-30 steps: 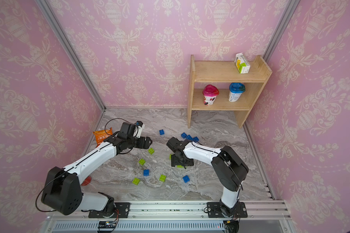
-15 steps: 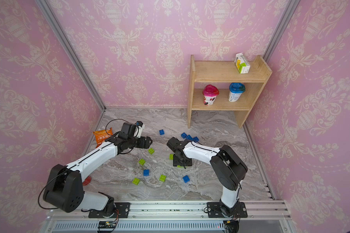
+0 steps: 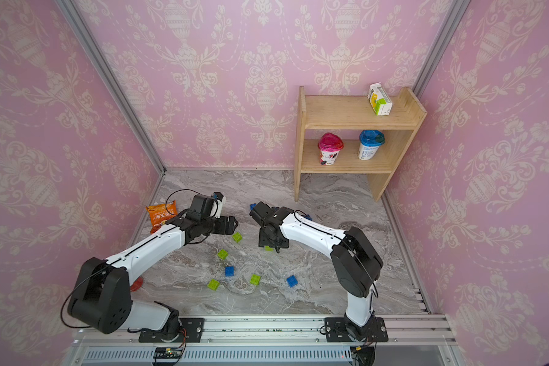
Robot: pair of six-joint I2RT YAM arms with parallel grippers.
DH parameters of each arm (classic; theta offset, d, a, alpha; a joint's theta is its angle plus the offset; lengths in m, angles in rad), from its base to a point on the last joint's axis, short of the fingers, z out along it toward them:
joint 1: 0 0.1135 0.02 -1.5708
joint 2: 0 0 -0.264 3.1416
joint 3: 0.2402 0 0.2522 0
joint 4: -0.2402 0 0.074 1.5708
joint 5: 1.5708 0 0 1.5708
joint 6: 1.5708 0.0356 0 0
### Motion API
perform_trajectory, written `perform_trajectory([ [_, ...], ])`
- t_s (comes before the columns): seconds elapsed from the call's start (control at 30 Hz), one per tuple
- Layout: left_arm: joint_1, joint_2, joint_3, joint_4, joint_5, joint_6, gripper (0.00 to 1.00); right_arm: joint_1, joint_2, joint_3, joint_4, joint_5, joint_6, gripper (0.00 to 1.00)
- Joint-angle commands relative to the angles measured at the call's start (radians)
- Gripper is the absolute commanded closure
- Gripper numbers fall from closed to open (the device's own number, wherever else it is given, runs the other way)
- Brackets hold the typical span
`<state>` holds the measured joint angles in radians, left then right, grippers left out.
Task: Assemble the letter v with lego
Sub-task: Pick up the lego brick from the center of the board.
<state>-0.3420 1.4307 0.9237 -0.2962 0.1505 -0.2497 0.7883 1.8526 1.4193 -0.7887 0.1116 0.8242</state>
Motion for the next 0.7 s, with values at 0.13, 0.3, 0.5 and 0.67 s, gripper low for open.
perform_trajectory([
  [0.13,0.011,0.002,-0.005,0.010,-0.042,-0.043,0.12,0.007,0.089,0.070,-0.042,0.028,0.028,0.90],
  [0.3,0.013,-0.044,-0.044,0.057,-0.076,-0.059,0.15,0.006,0.126,0.086,-0.047,0.016,0.023,0.91],
  [0.5,0.015,-0.056,-0.042,0.048,-0.082,-0.056,0.18,0.006,0.149,0.094,-0.045,0.009,0.010,0.93],
  [0.67,0.014,-0.062,-0.043,0.051,-0.088,-0.057,0.21,0.006,0.180,0.121,-0.069,0.012,0.007,0.93],
])
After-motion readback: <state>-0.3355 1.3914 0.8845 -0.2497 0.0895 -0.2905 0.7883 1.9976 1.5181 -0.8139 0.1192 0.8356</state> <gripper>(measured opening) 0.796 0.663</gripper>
